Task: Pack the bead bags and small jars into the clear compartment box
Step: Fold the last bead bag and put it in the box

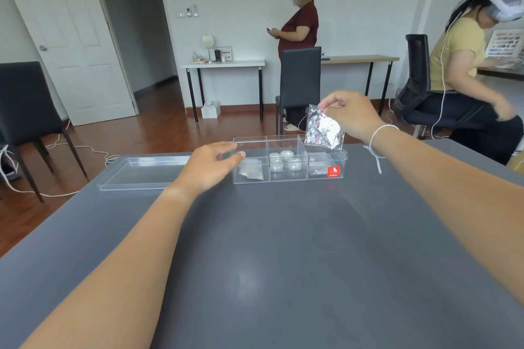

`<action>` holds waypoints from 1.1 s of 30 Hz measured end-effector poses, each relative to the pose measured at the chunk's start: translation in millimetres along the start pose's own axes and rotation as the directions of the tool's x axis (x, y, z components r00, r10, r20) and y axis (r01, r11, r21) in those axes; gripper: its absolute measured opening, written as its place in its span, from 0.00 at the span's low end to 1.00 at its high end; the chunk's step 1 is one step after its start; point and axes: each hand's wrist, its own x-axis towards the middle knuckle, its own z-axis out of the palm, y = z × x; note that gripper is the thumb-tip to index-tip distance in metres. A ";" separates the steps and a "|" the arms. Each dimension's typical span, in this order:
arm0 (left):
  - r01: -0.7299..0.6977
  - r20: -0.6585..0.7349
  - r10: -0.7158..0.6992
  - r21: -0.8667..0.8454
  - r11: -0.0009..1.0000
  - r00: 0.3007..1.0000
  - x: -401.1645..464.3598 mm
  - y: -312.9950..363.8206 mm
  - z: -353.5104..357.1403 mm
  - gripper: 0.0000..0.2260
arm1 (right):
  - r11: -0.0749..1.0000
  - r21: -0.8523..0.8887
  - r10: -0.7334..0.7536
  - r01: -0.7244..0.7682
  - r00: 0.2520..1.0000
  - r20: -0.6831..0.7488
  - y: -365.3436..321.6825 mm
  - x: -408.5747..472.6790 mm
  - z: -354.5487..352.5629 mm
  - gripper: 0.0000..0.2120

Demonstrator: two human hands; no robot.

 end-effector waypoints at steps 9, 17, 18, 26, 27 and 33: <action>-0.002 -0.001 0.002 -0.012 1.000 1.000 -0.6 1.4 0.6 0.18 | 0.996 -0.086 0.021 -0.021 1.000 -0.001 8.3 6.4 9.7 0.10; -0.002 0.003 0.002 0.000 1.000 1.000 -0.4 1.7 0.0 0.18 | 0.995 -0.086 0.054 -0.053 0.999 0.005 16.3 9.3 7.8 0.11; 0.000 0.004 0.001 -0.004 1.000 1.000 -0.3 1.7 0.0 0.18 | 0.994 -0.096 0.052 -0.050 0.998 0.025 16.3 8.4 9.3 0.11; 0.025 0.010 -0.025 -0.021 0.999 1.000 -0.8 3.4 -0.9 0.18 | 0.982 -0.186 0.058 -0.021 0.979 0.196 15.1 -0.3 18.6 0.11; 0.027 0.011 -0.026 -0.018 0.999 1.000 -1.2 3.9 -1.0 0.18 | 0.981 -0.190 0.066 -0.027 0.977 0.203 15.7 -1.0 20.0 0.11; 0.037 0.013 -0.037 -0.009 0.999 0.999 -3.9 7.6 -1.5 0.18 | 0.980 -0.198 0.062 -0.025 0.982 0.181 16.2 -4.4 24.3 0.13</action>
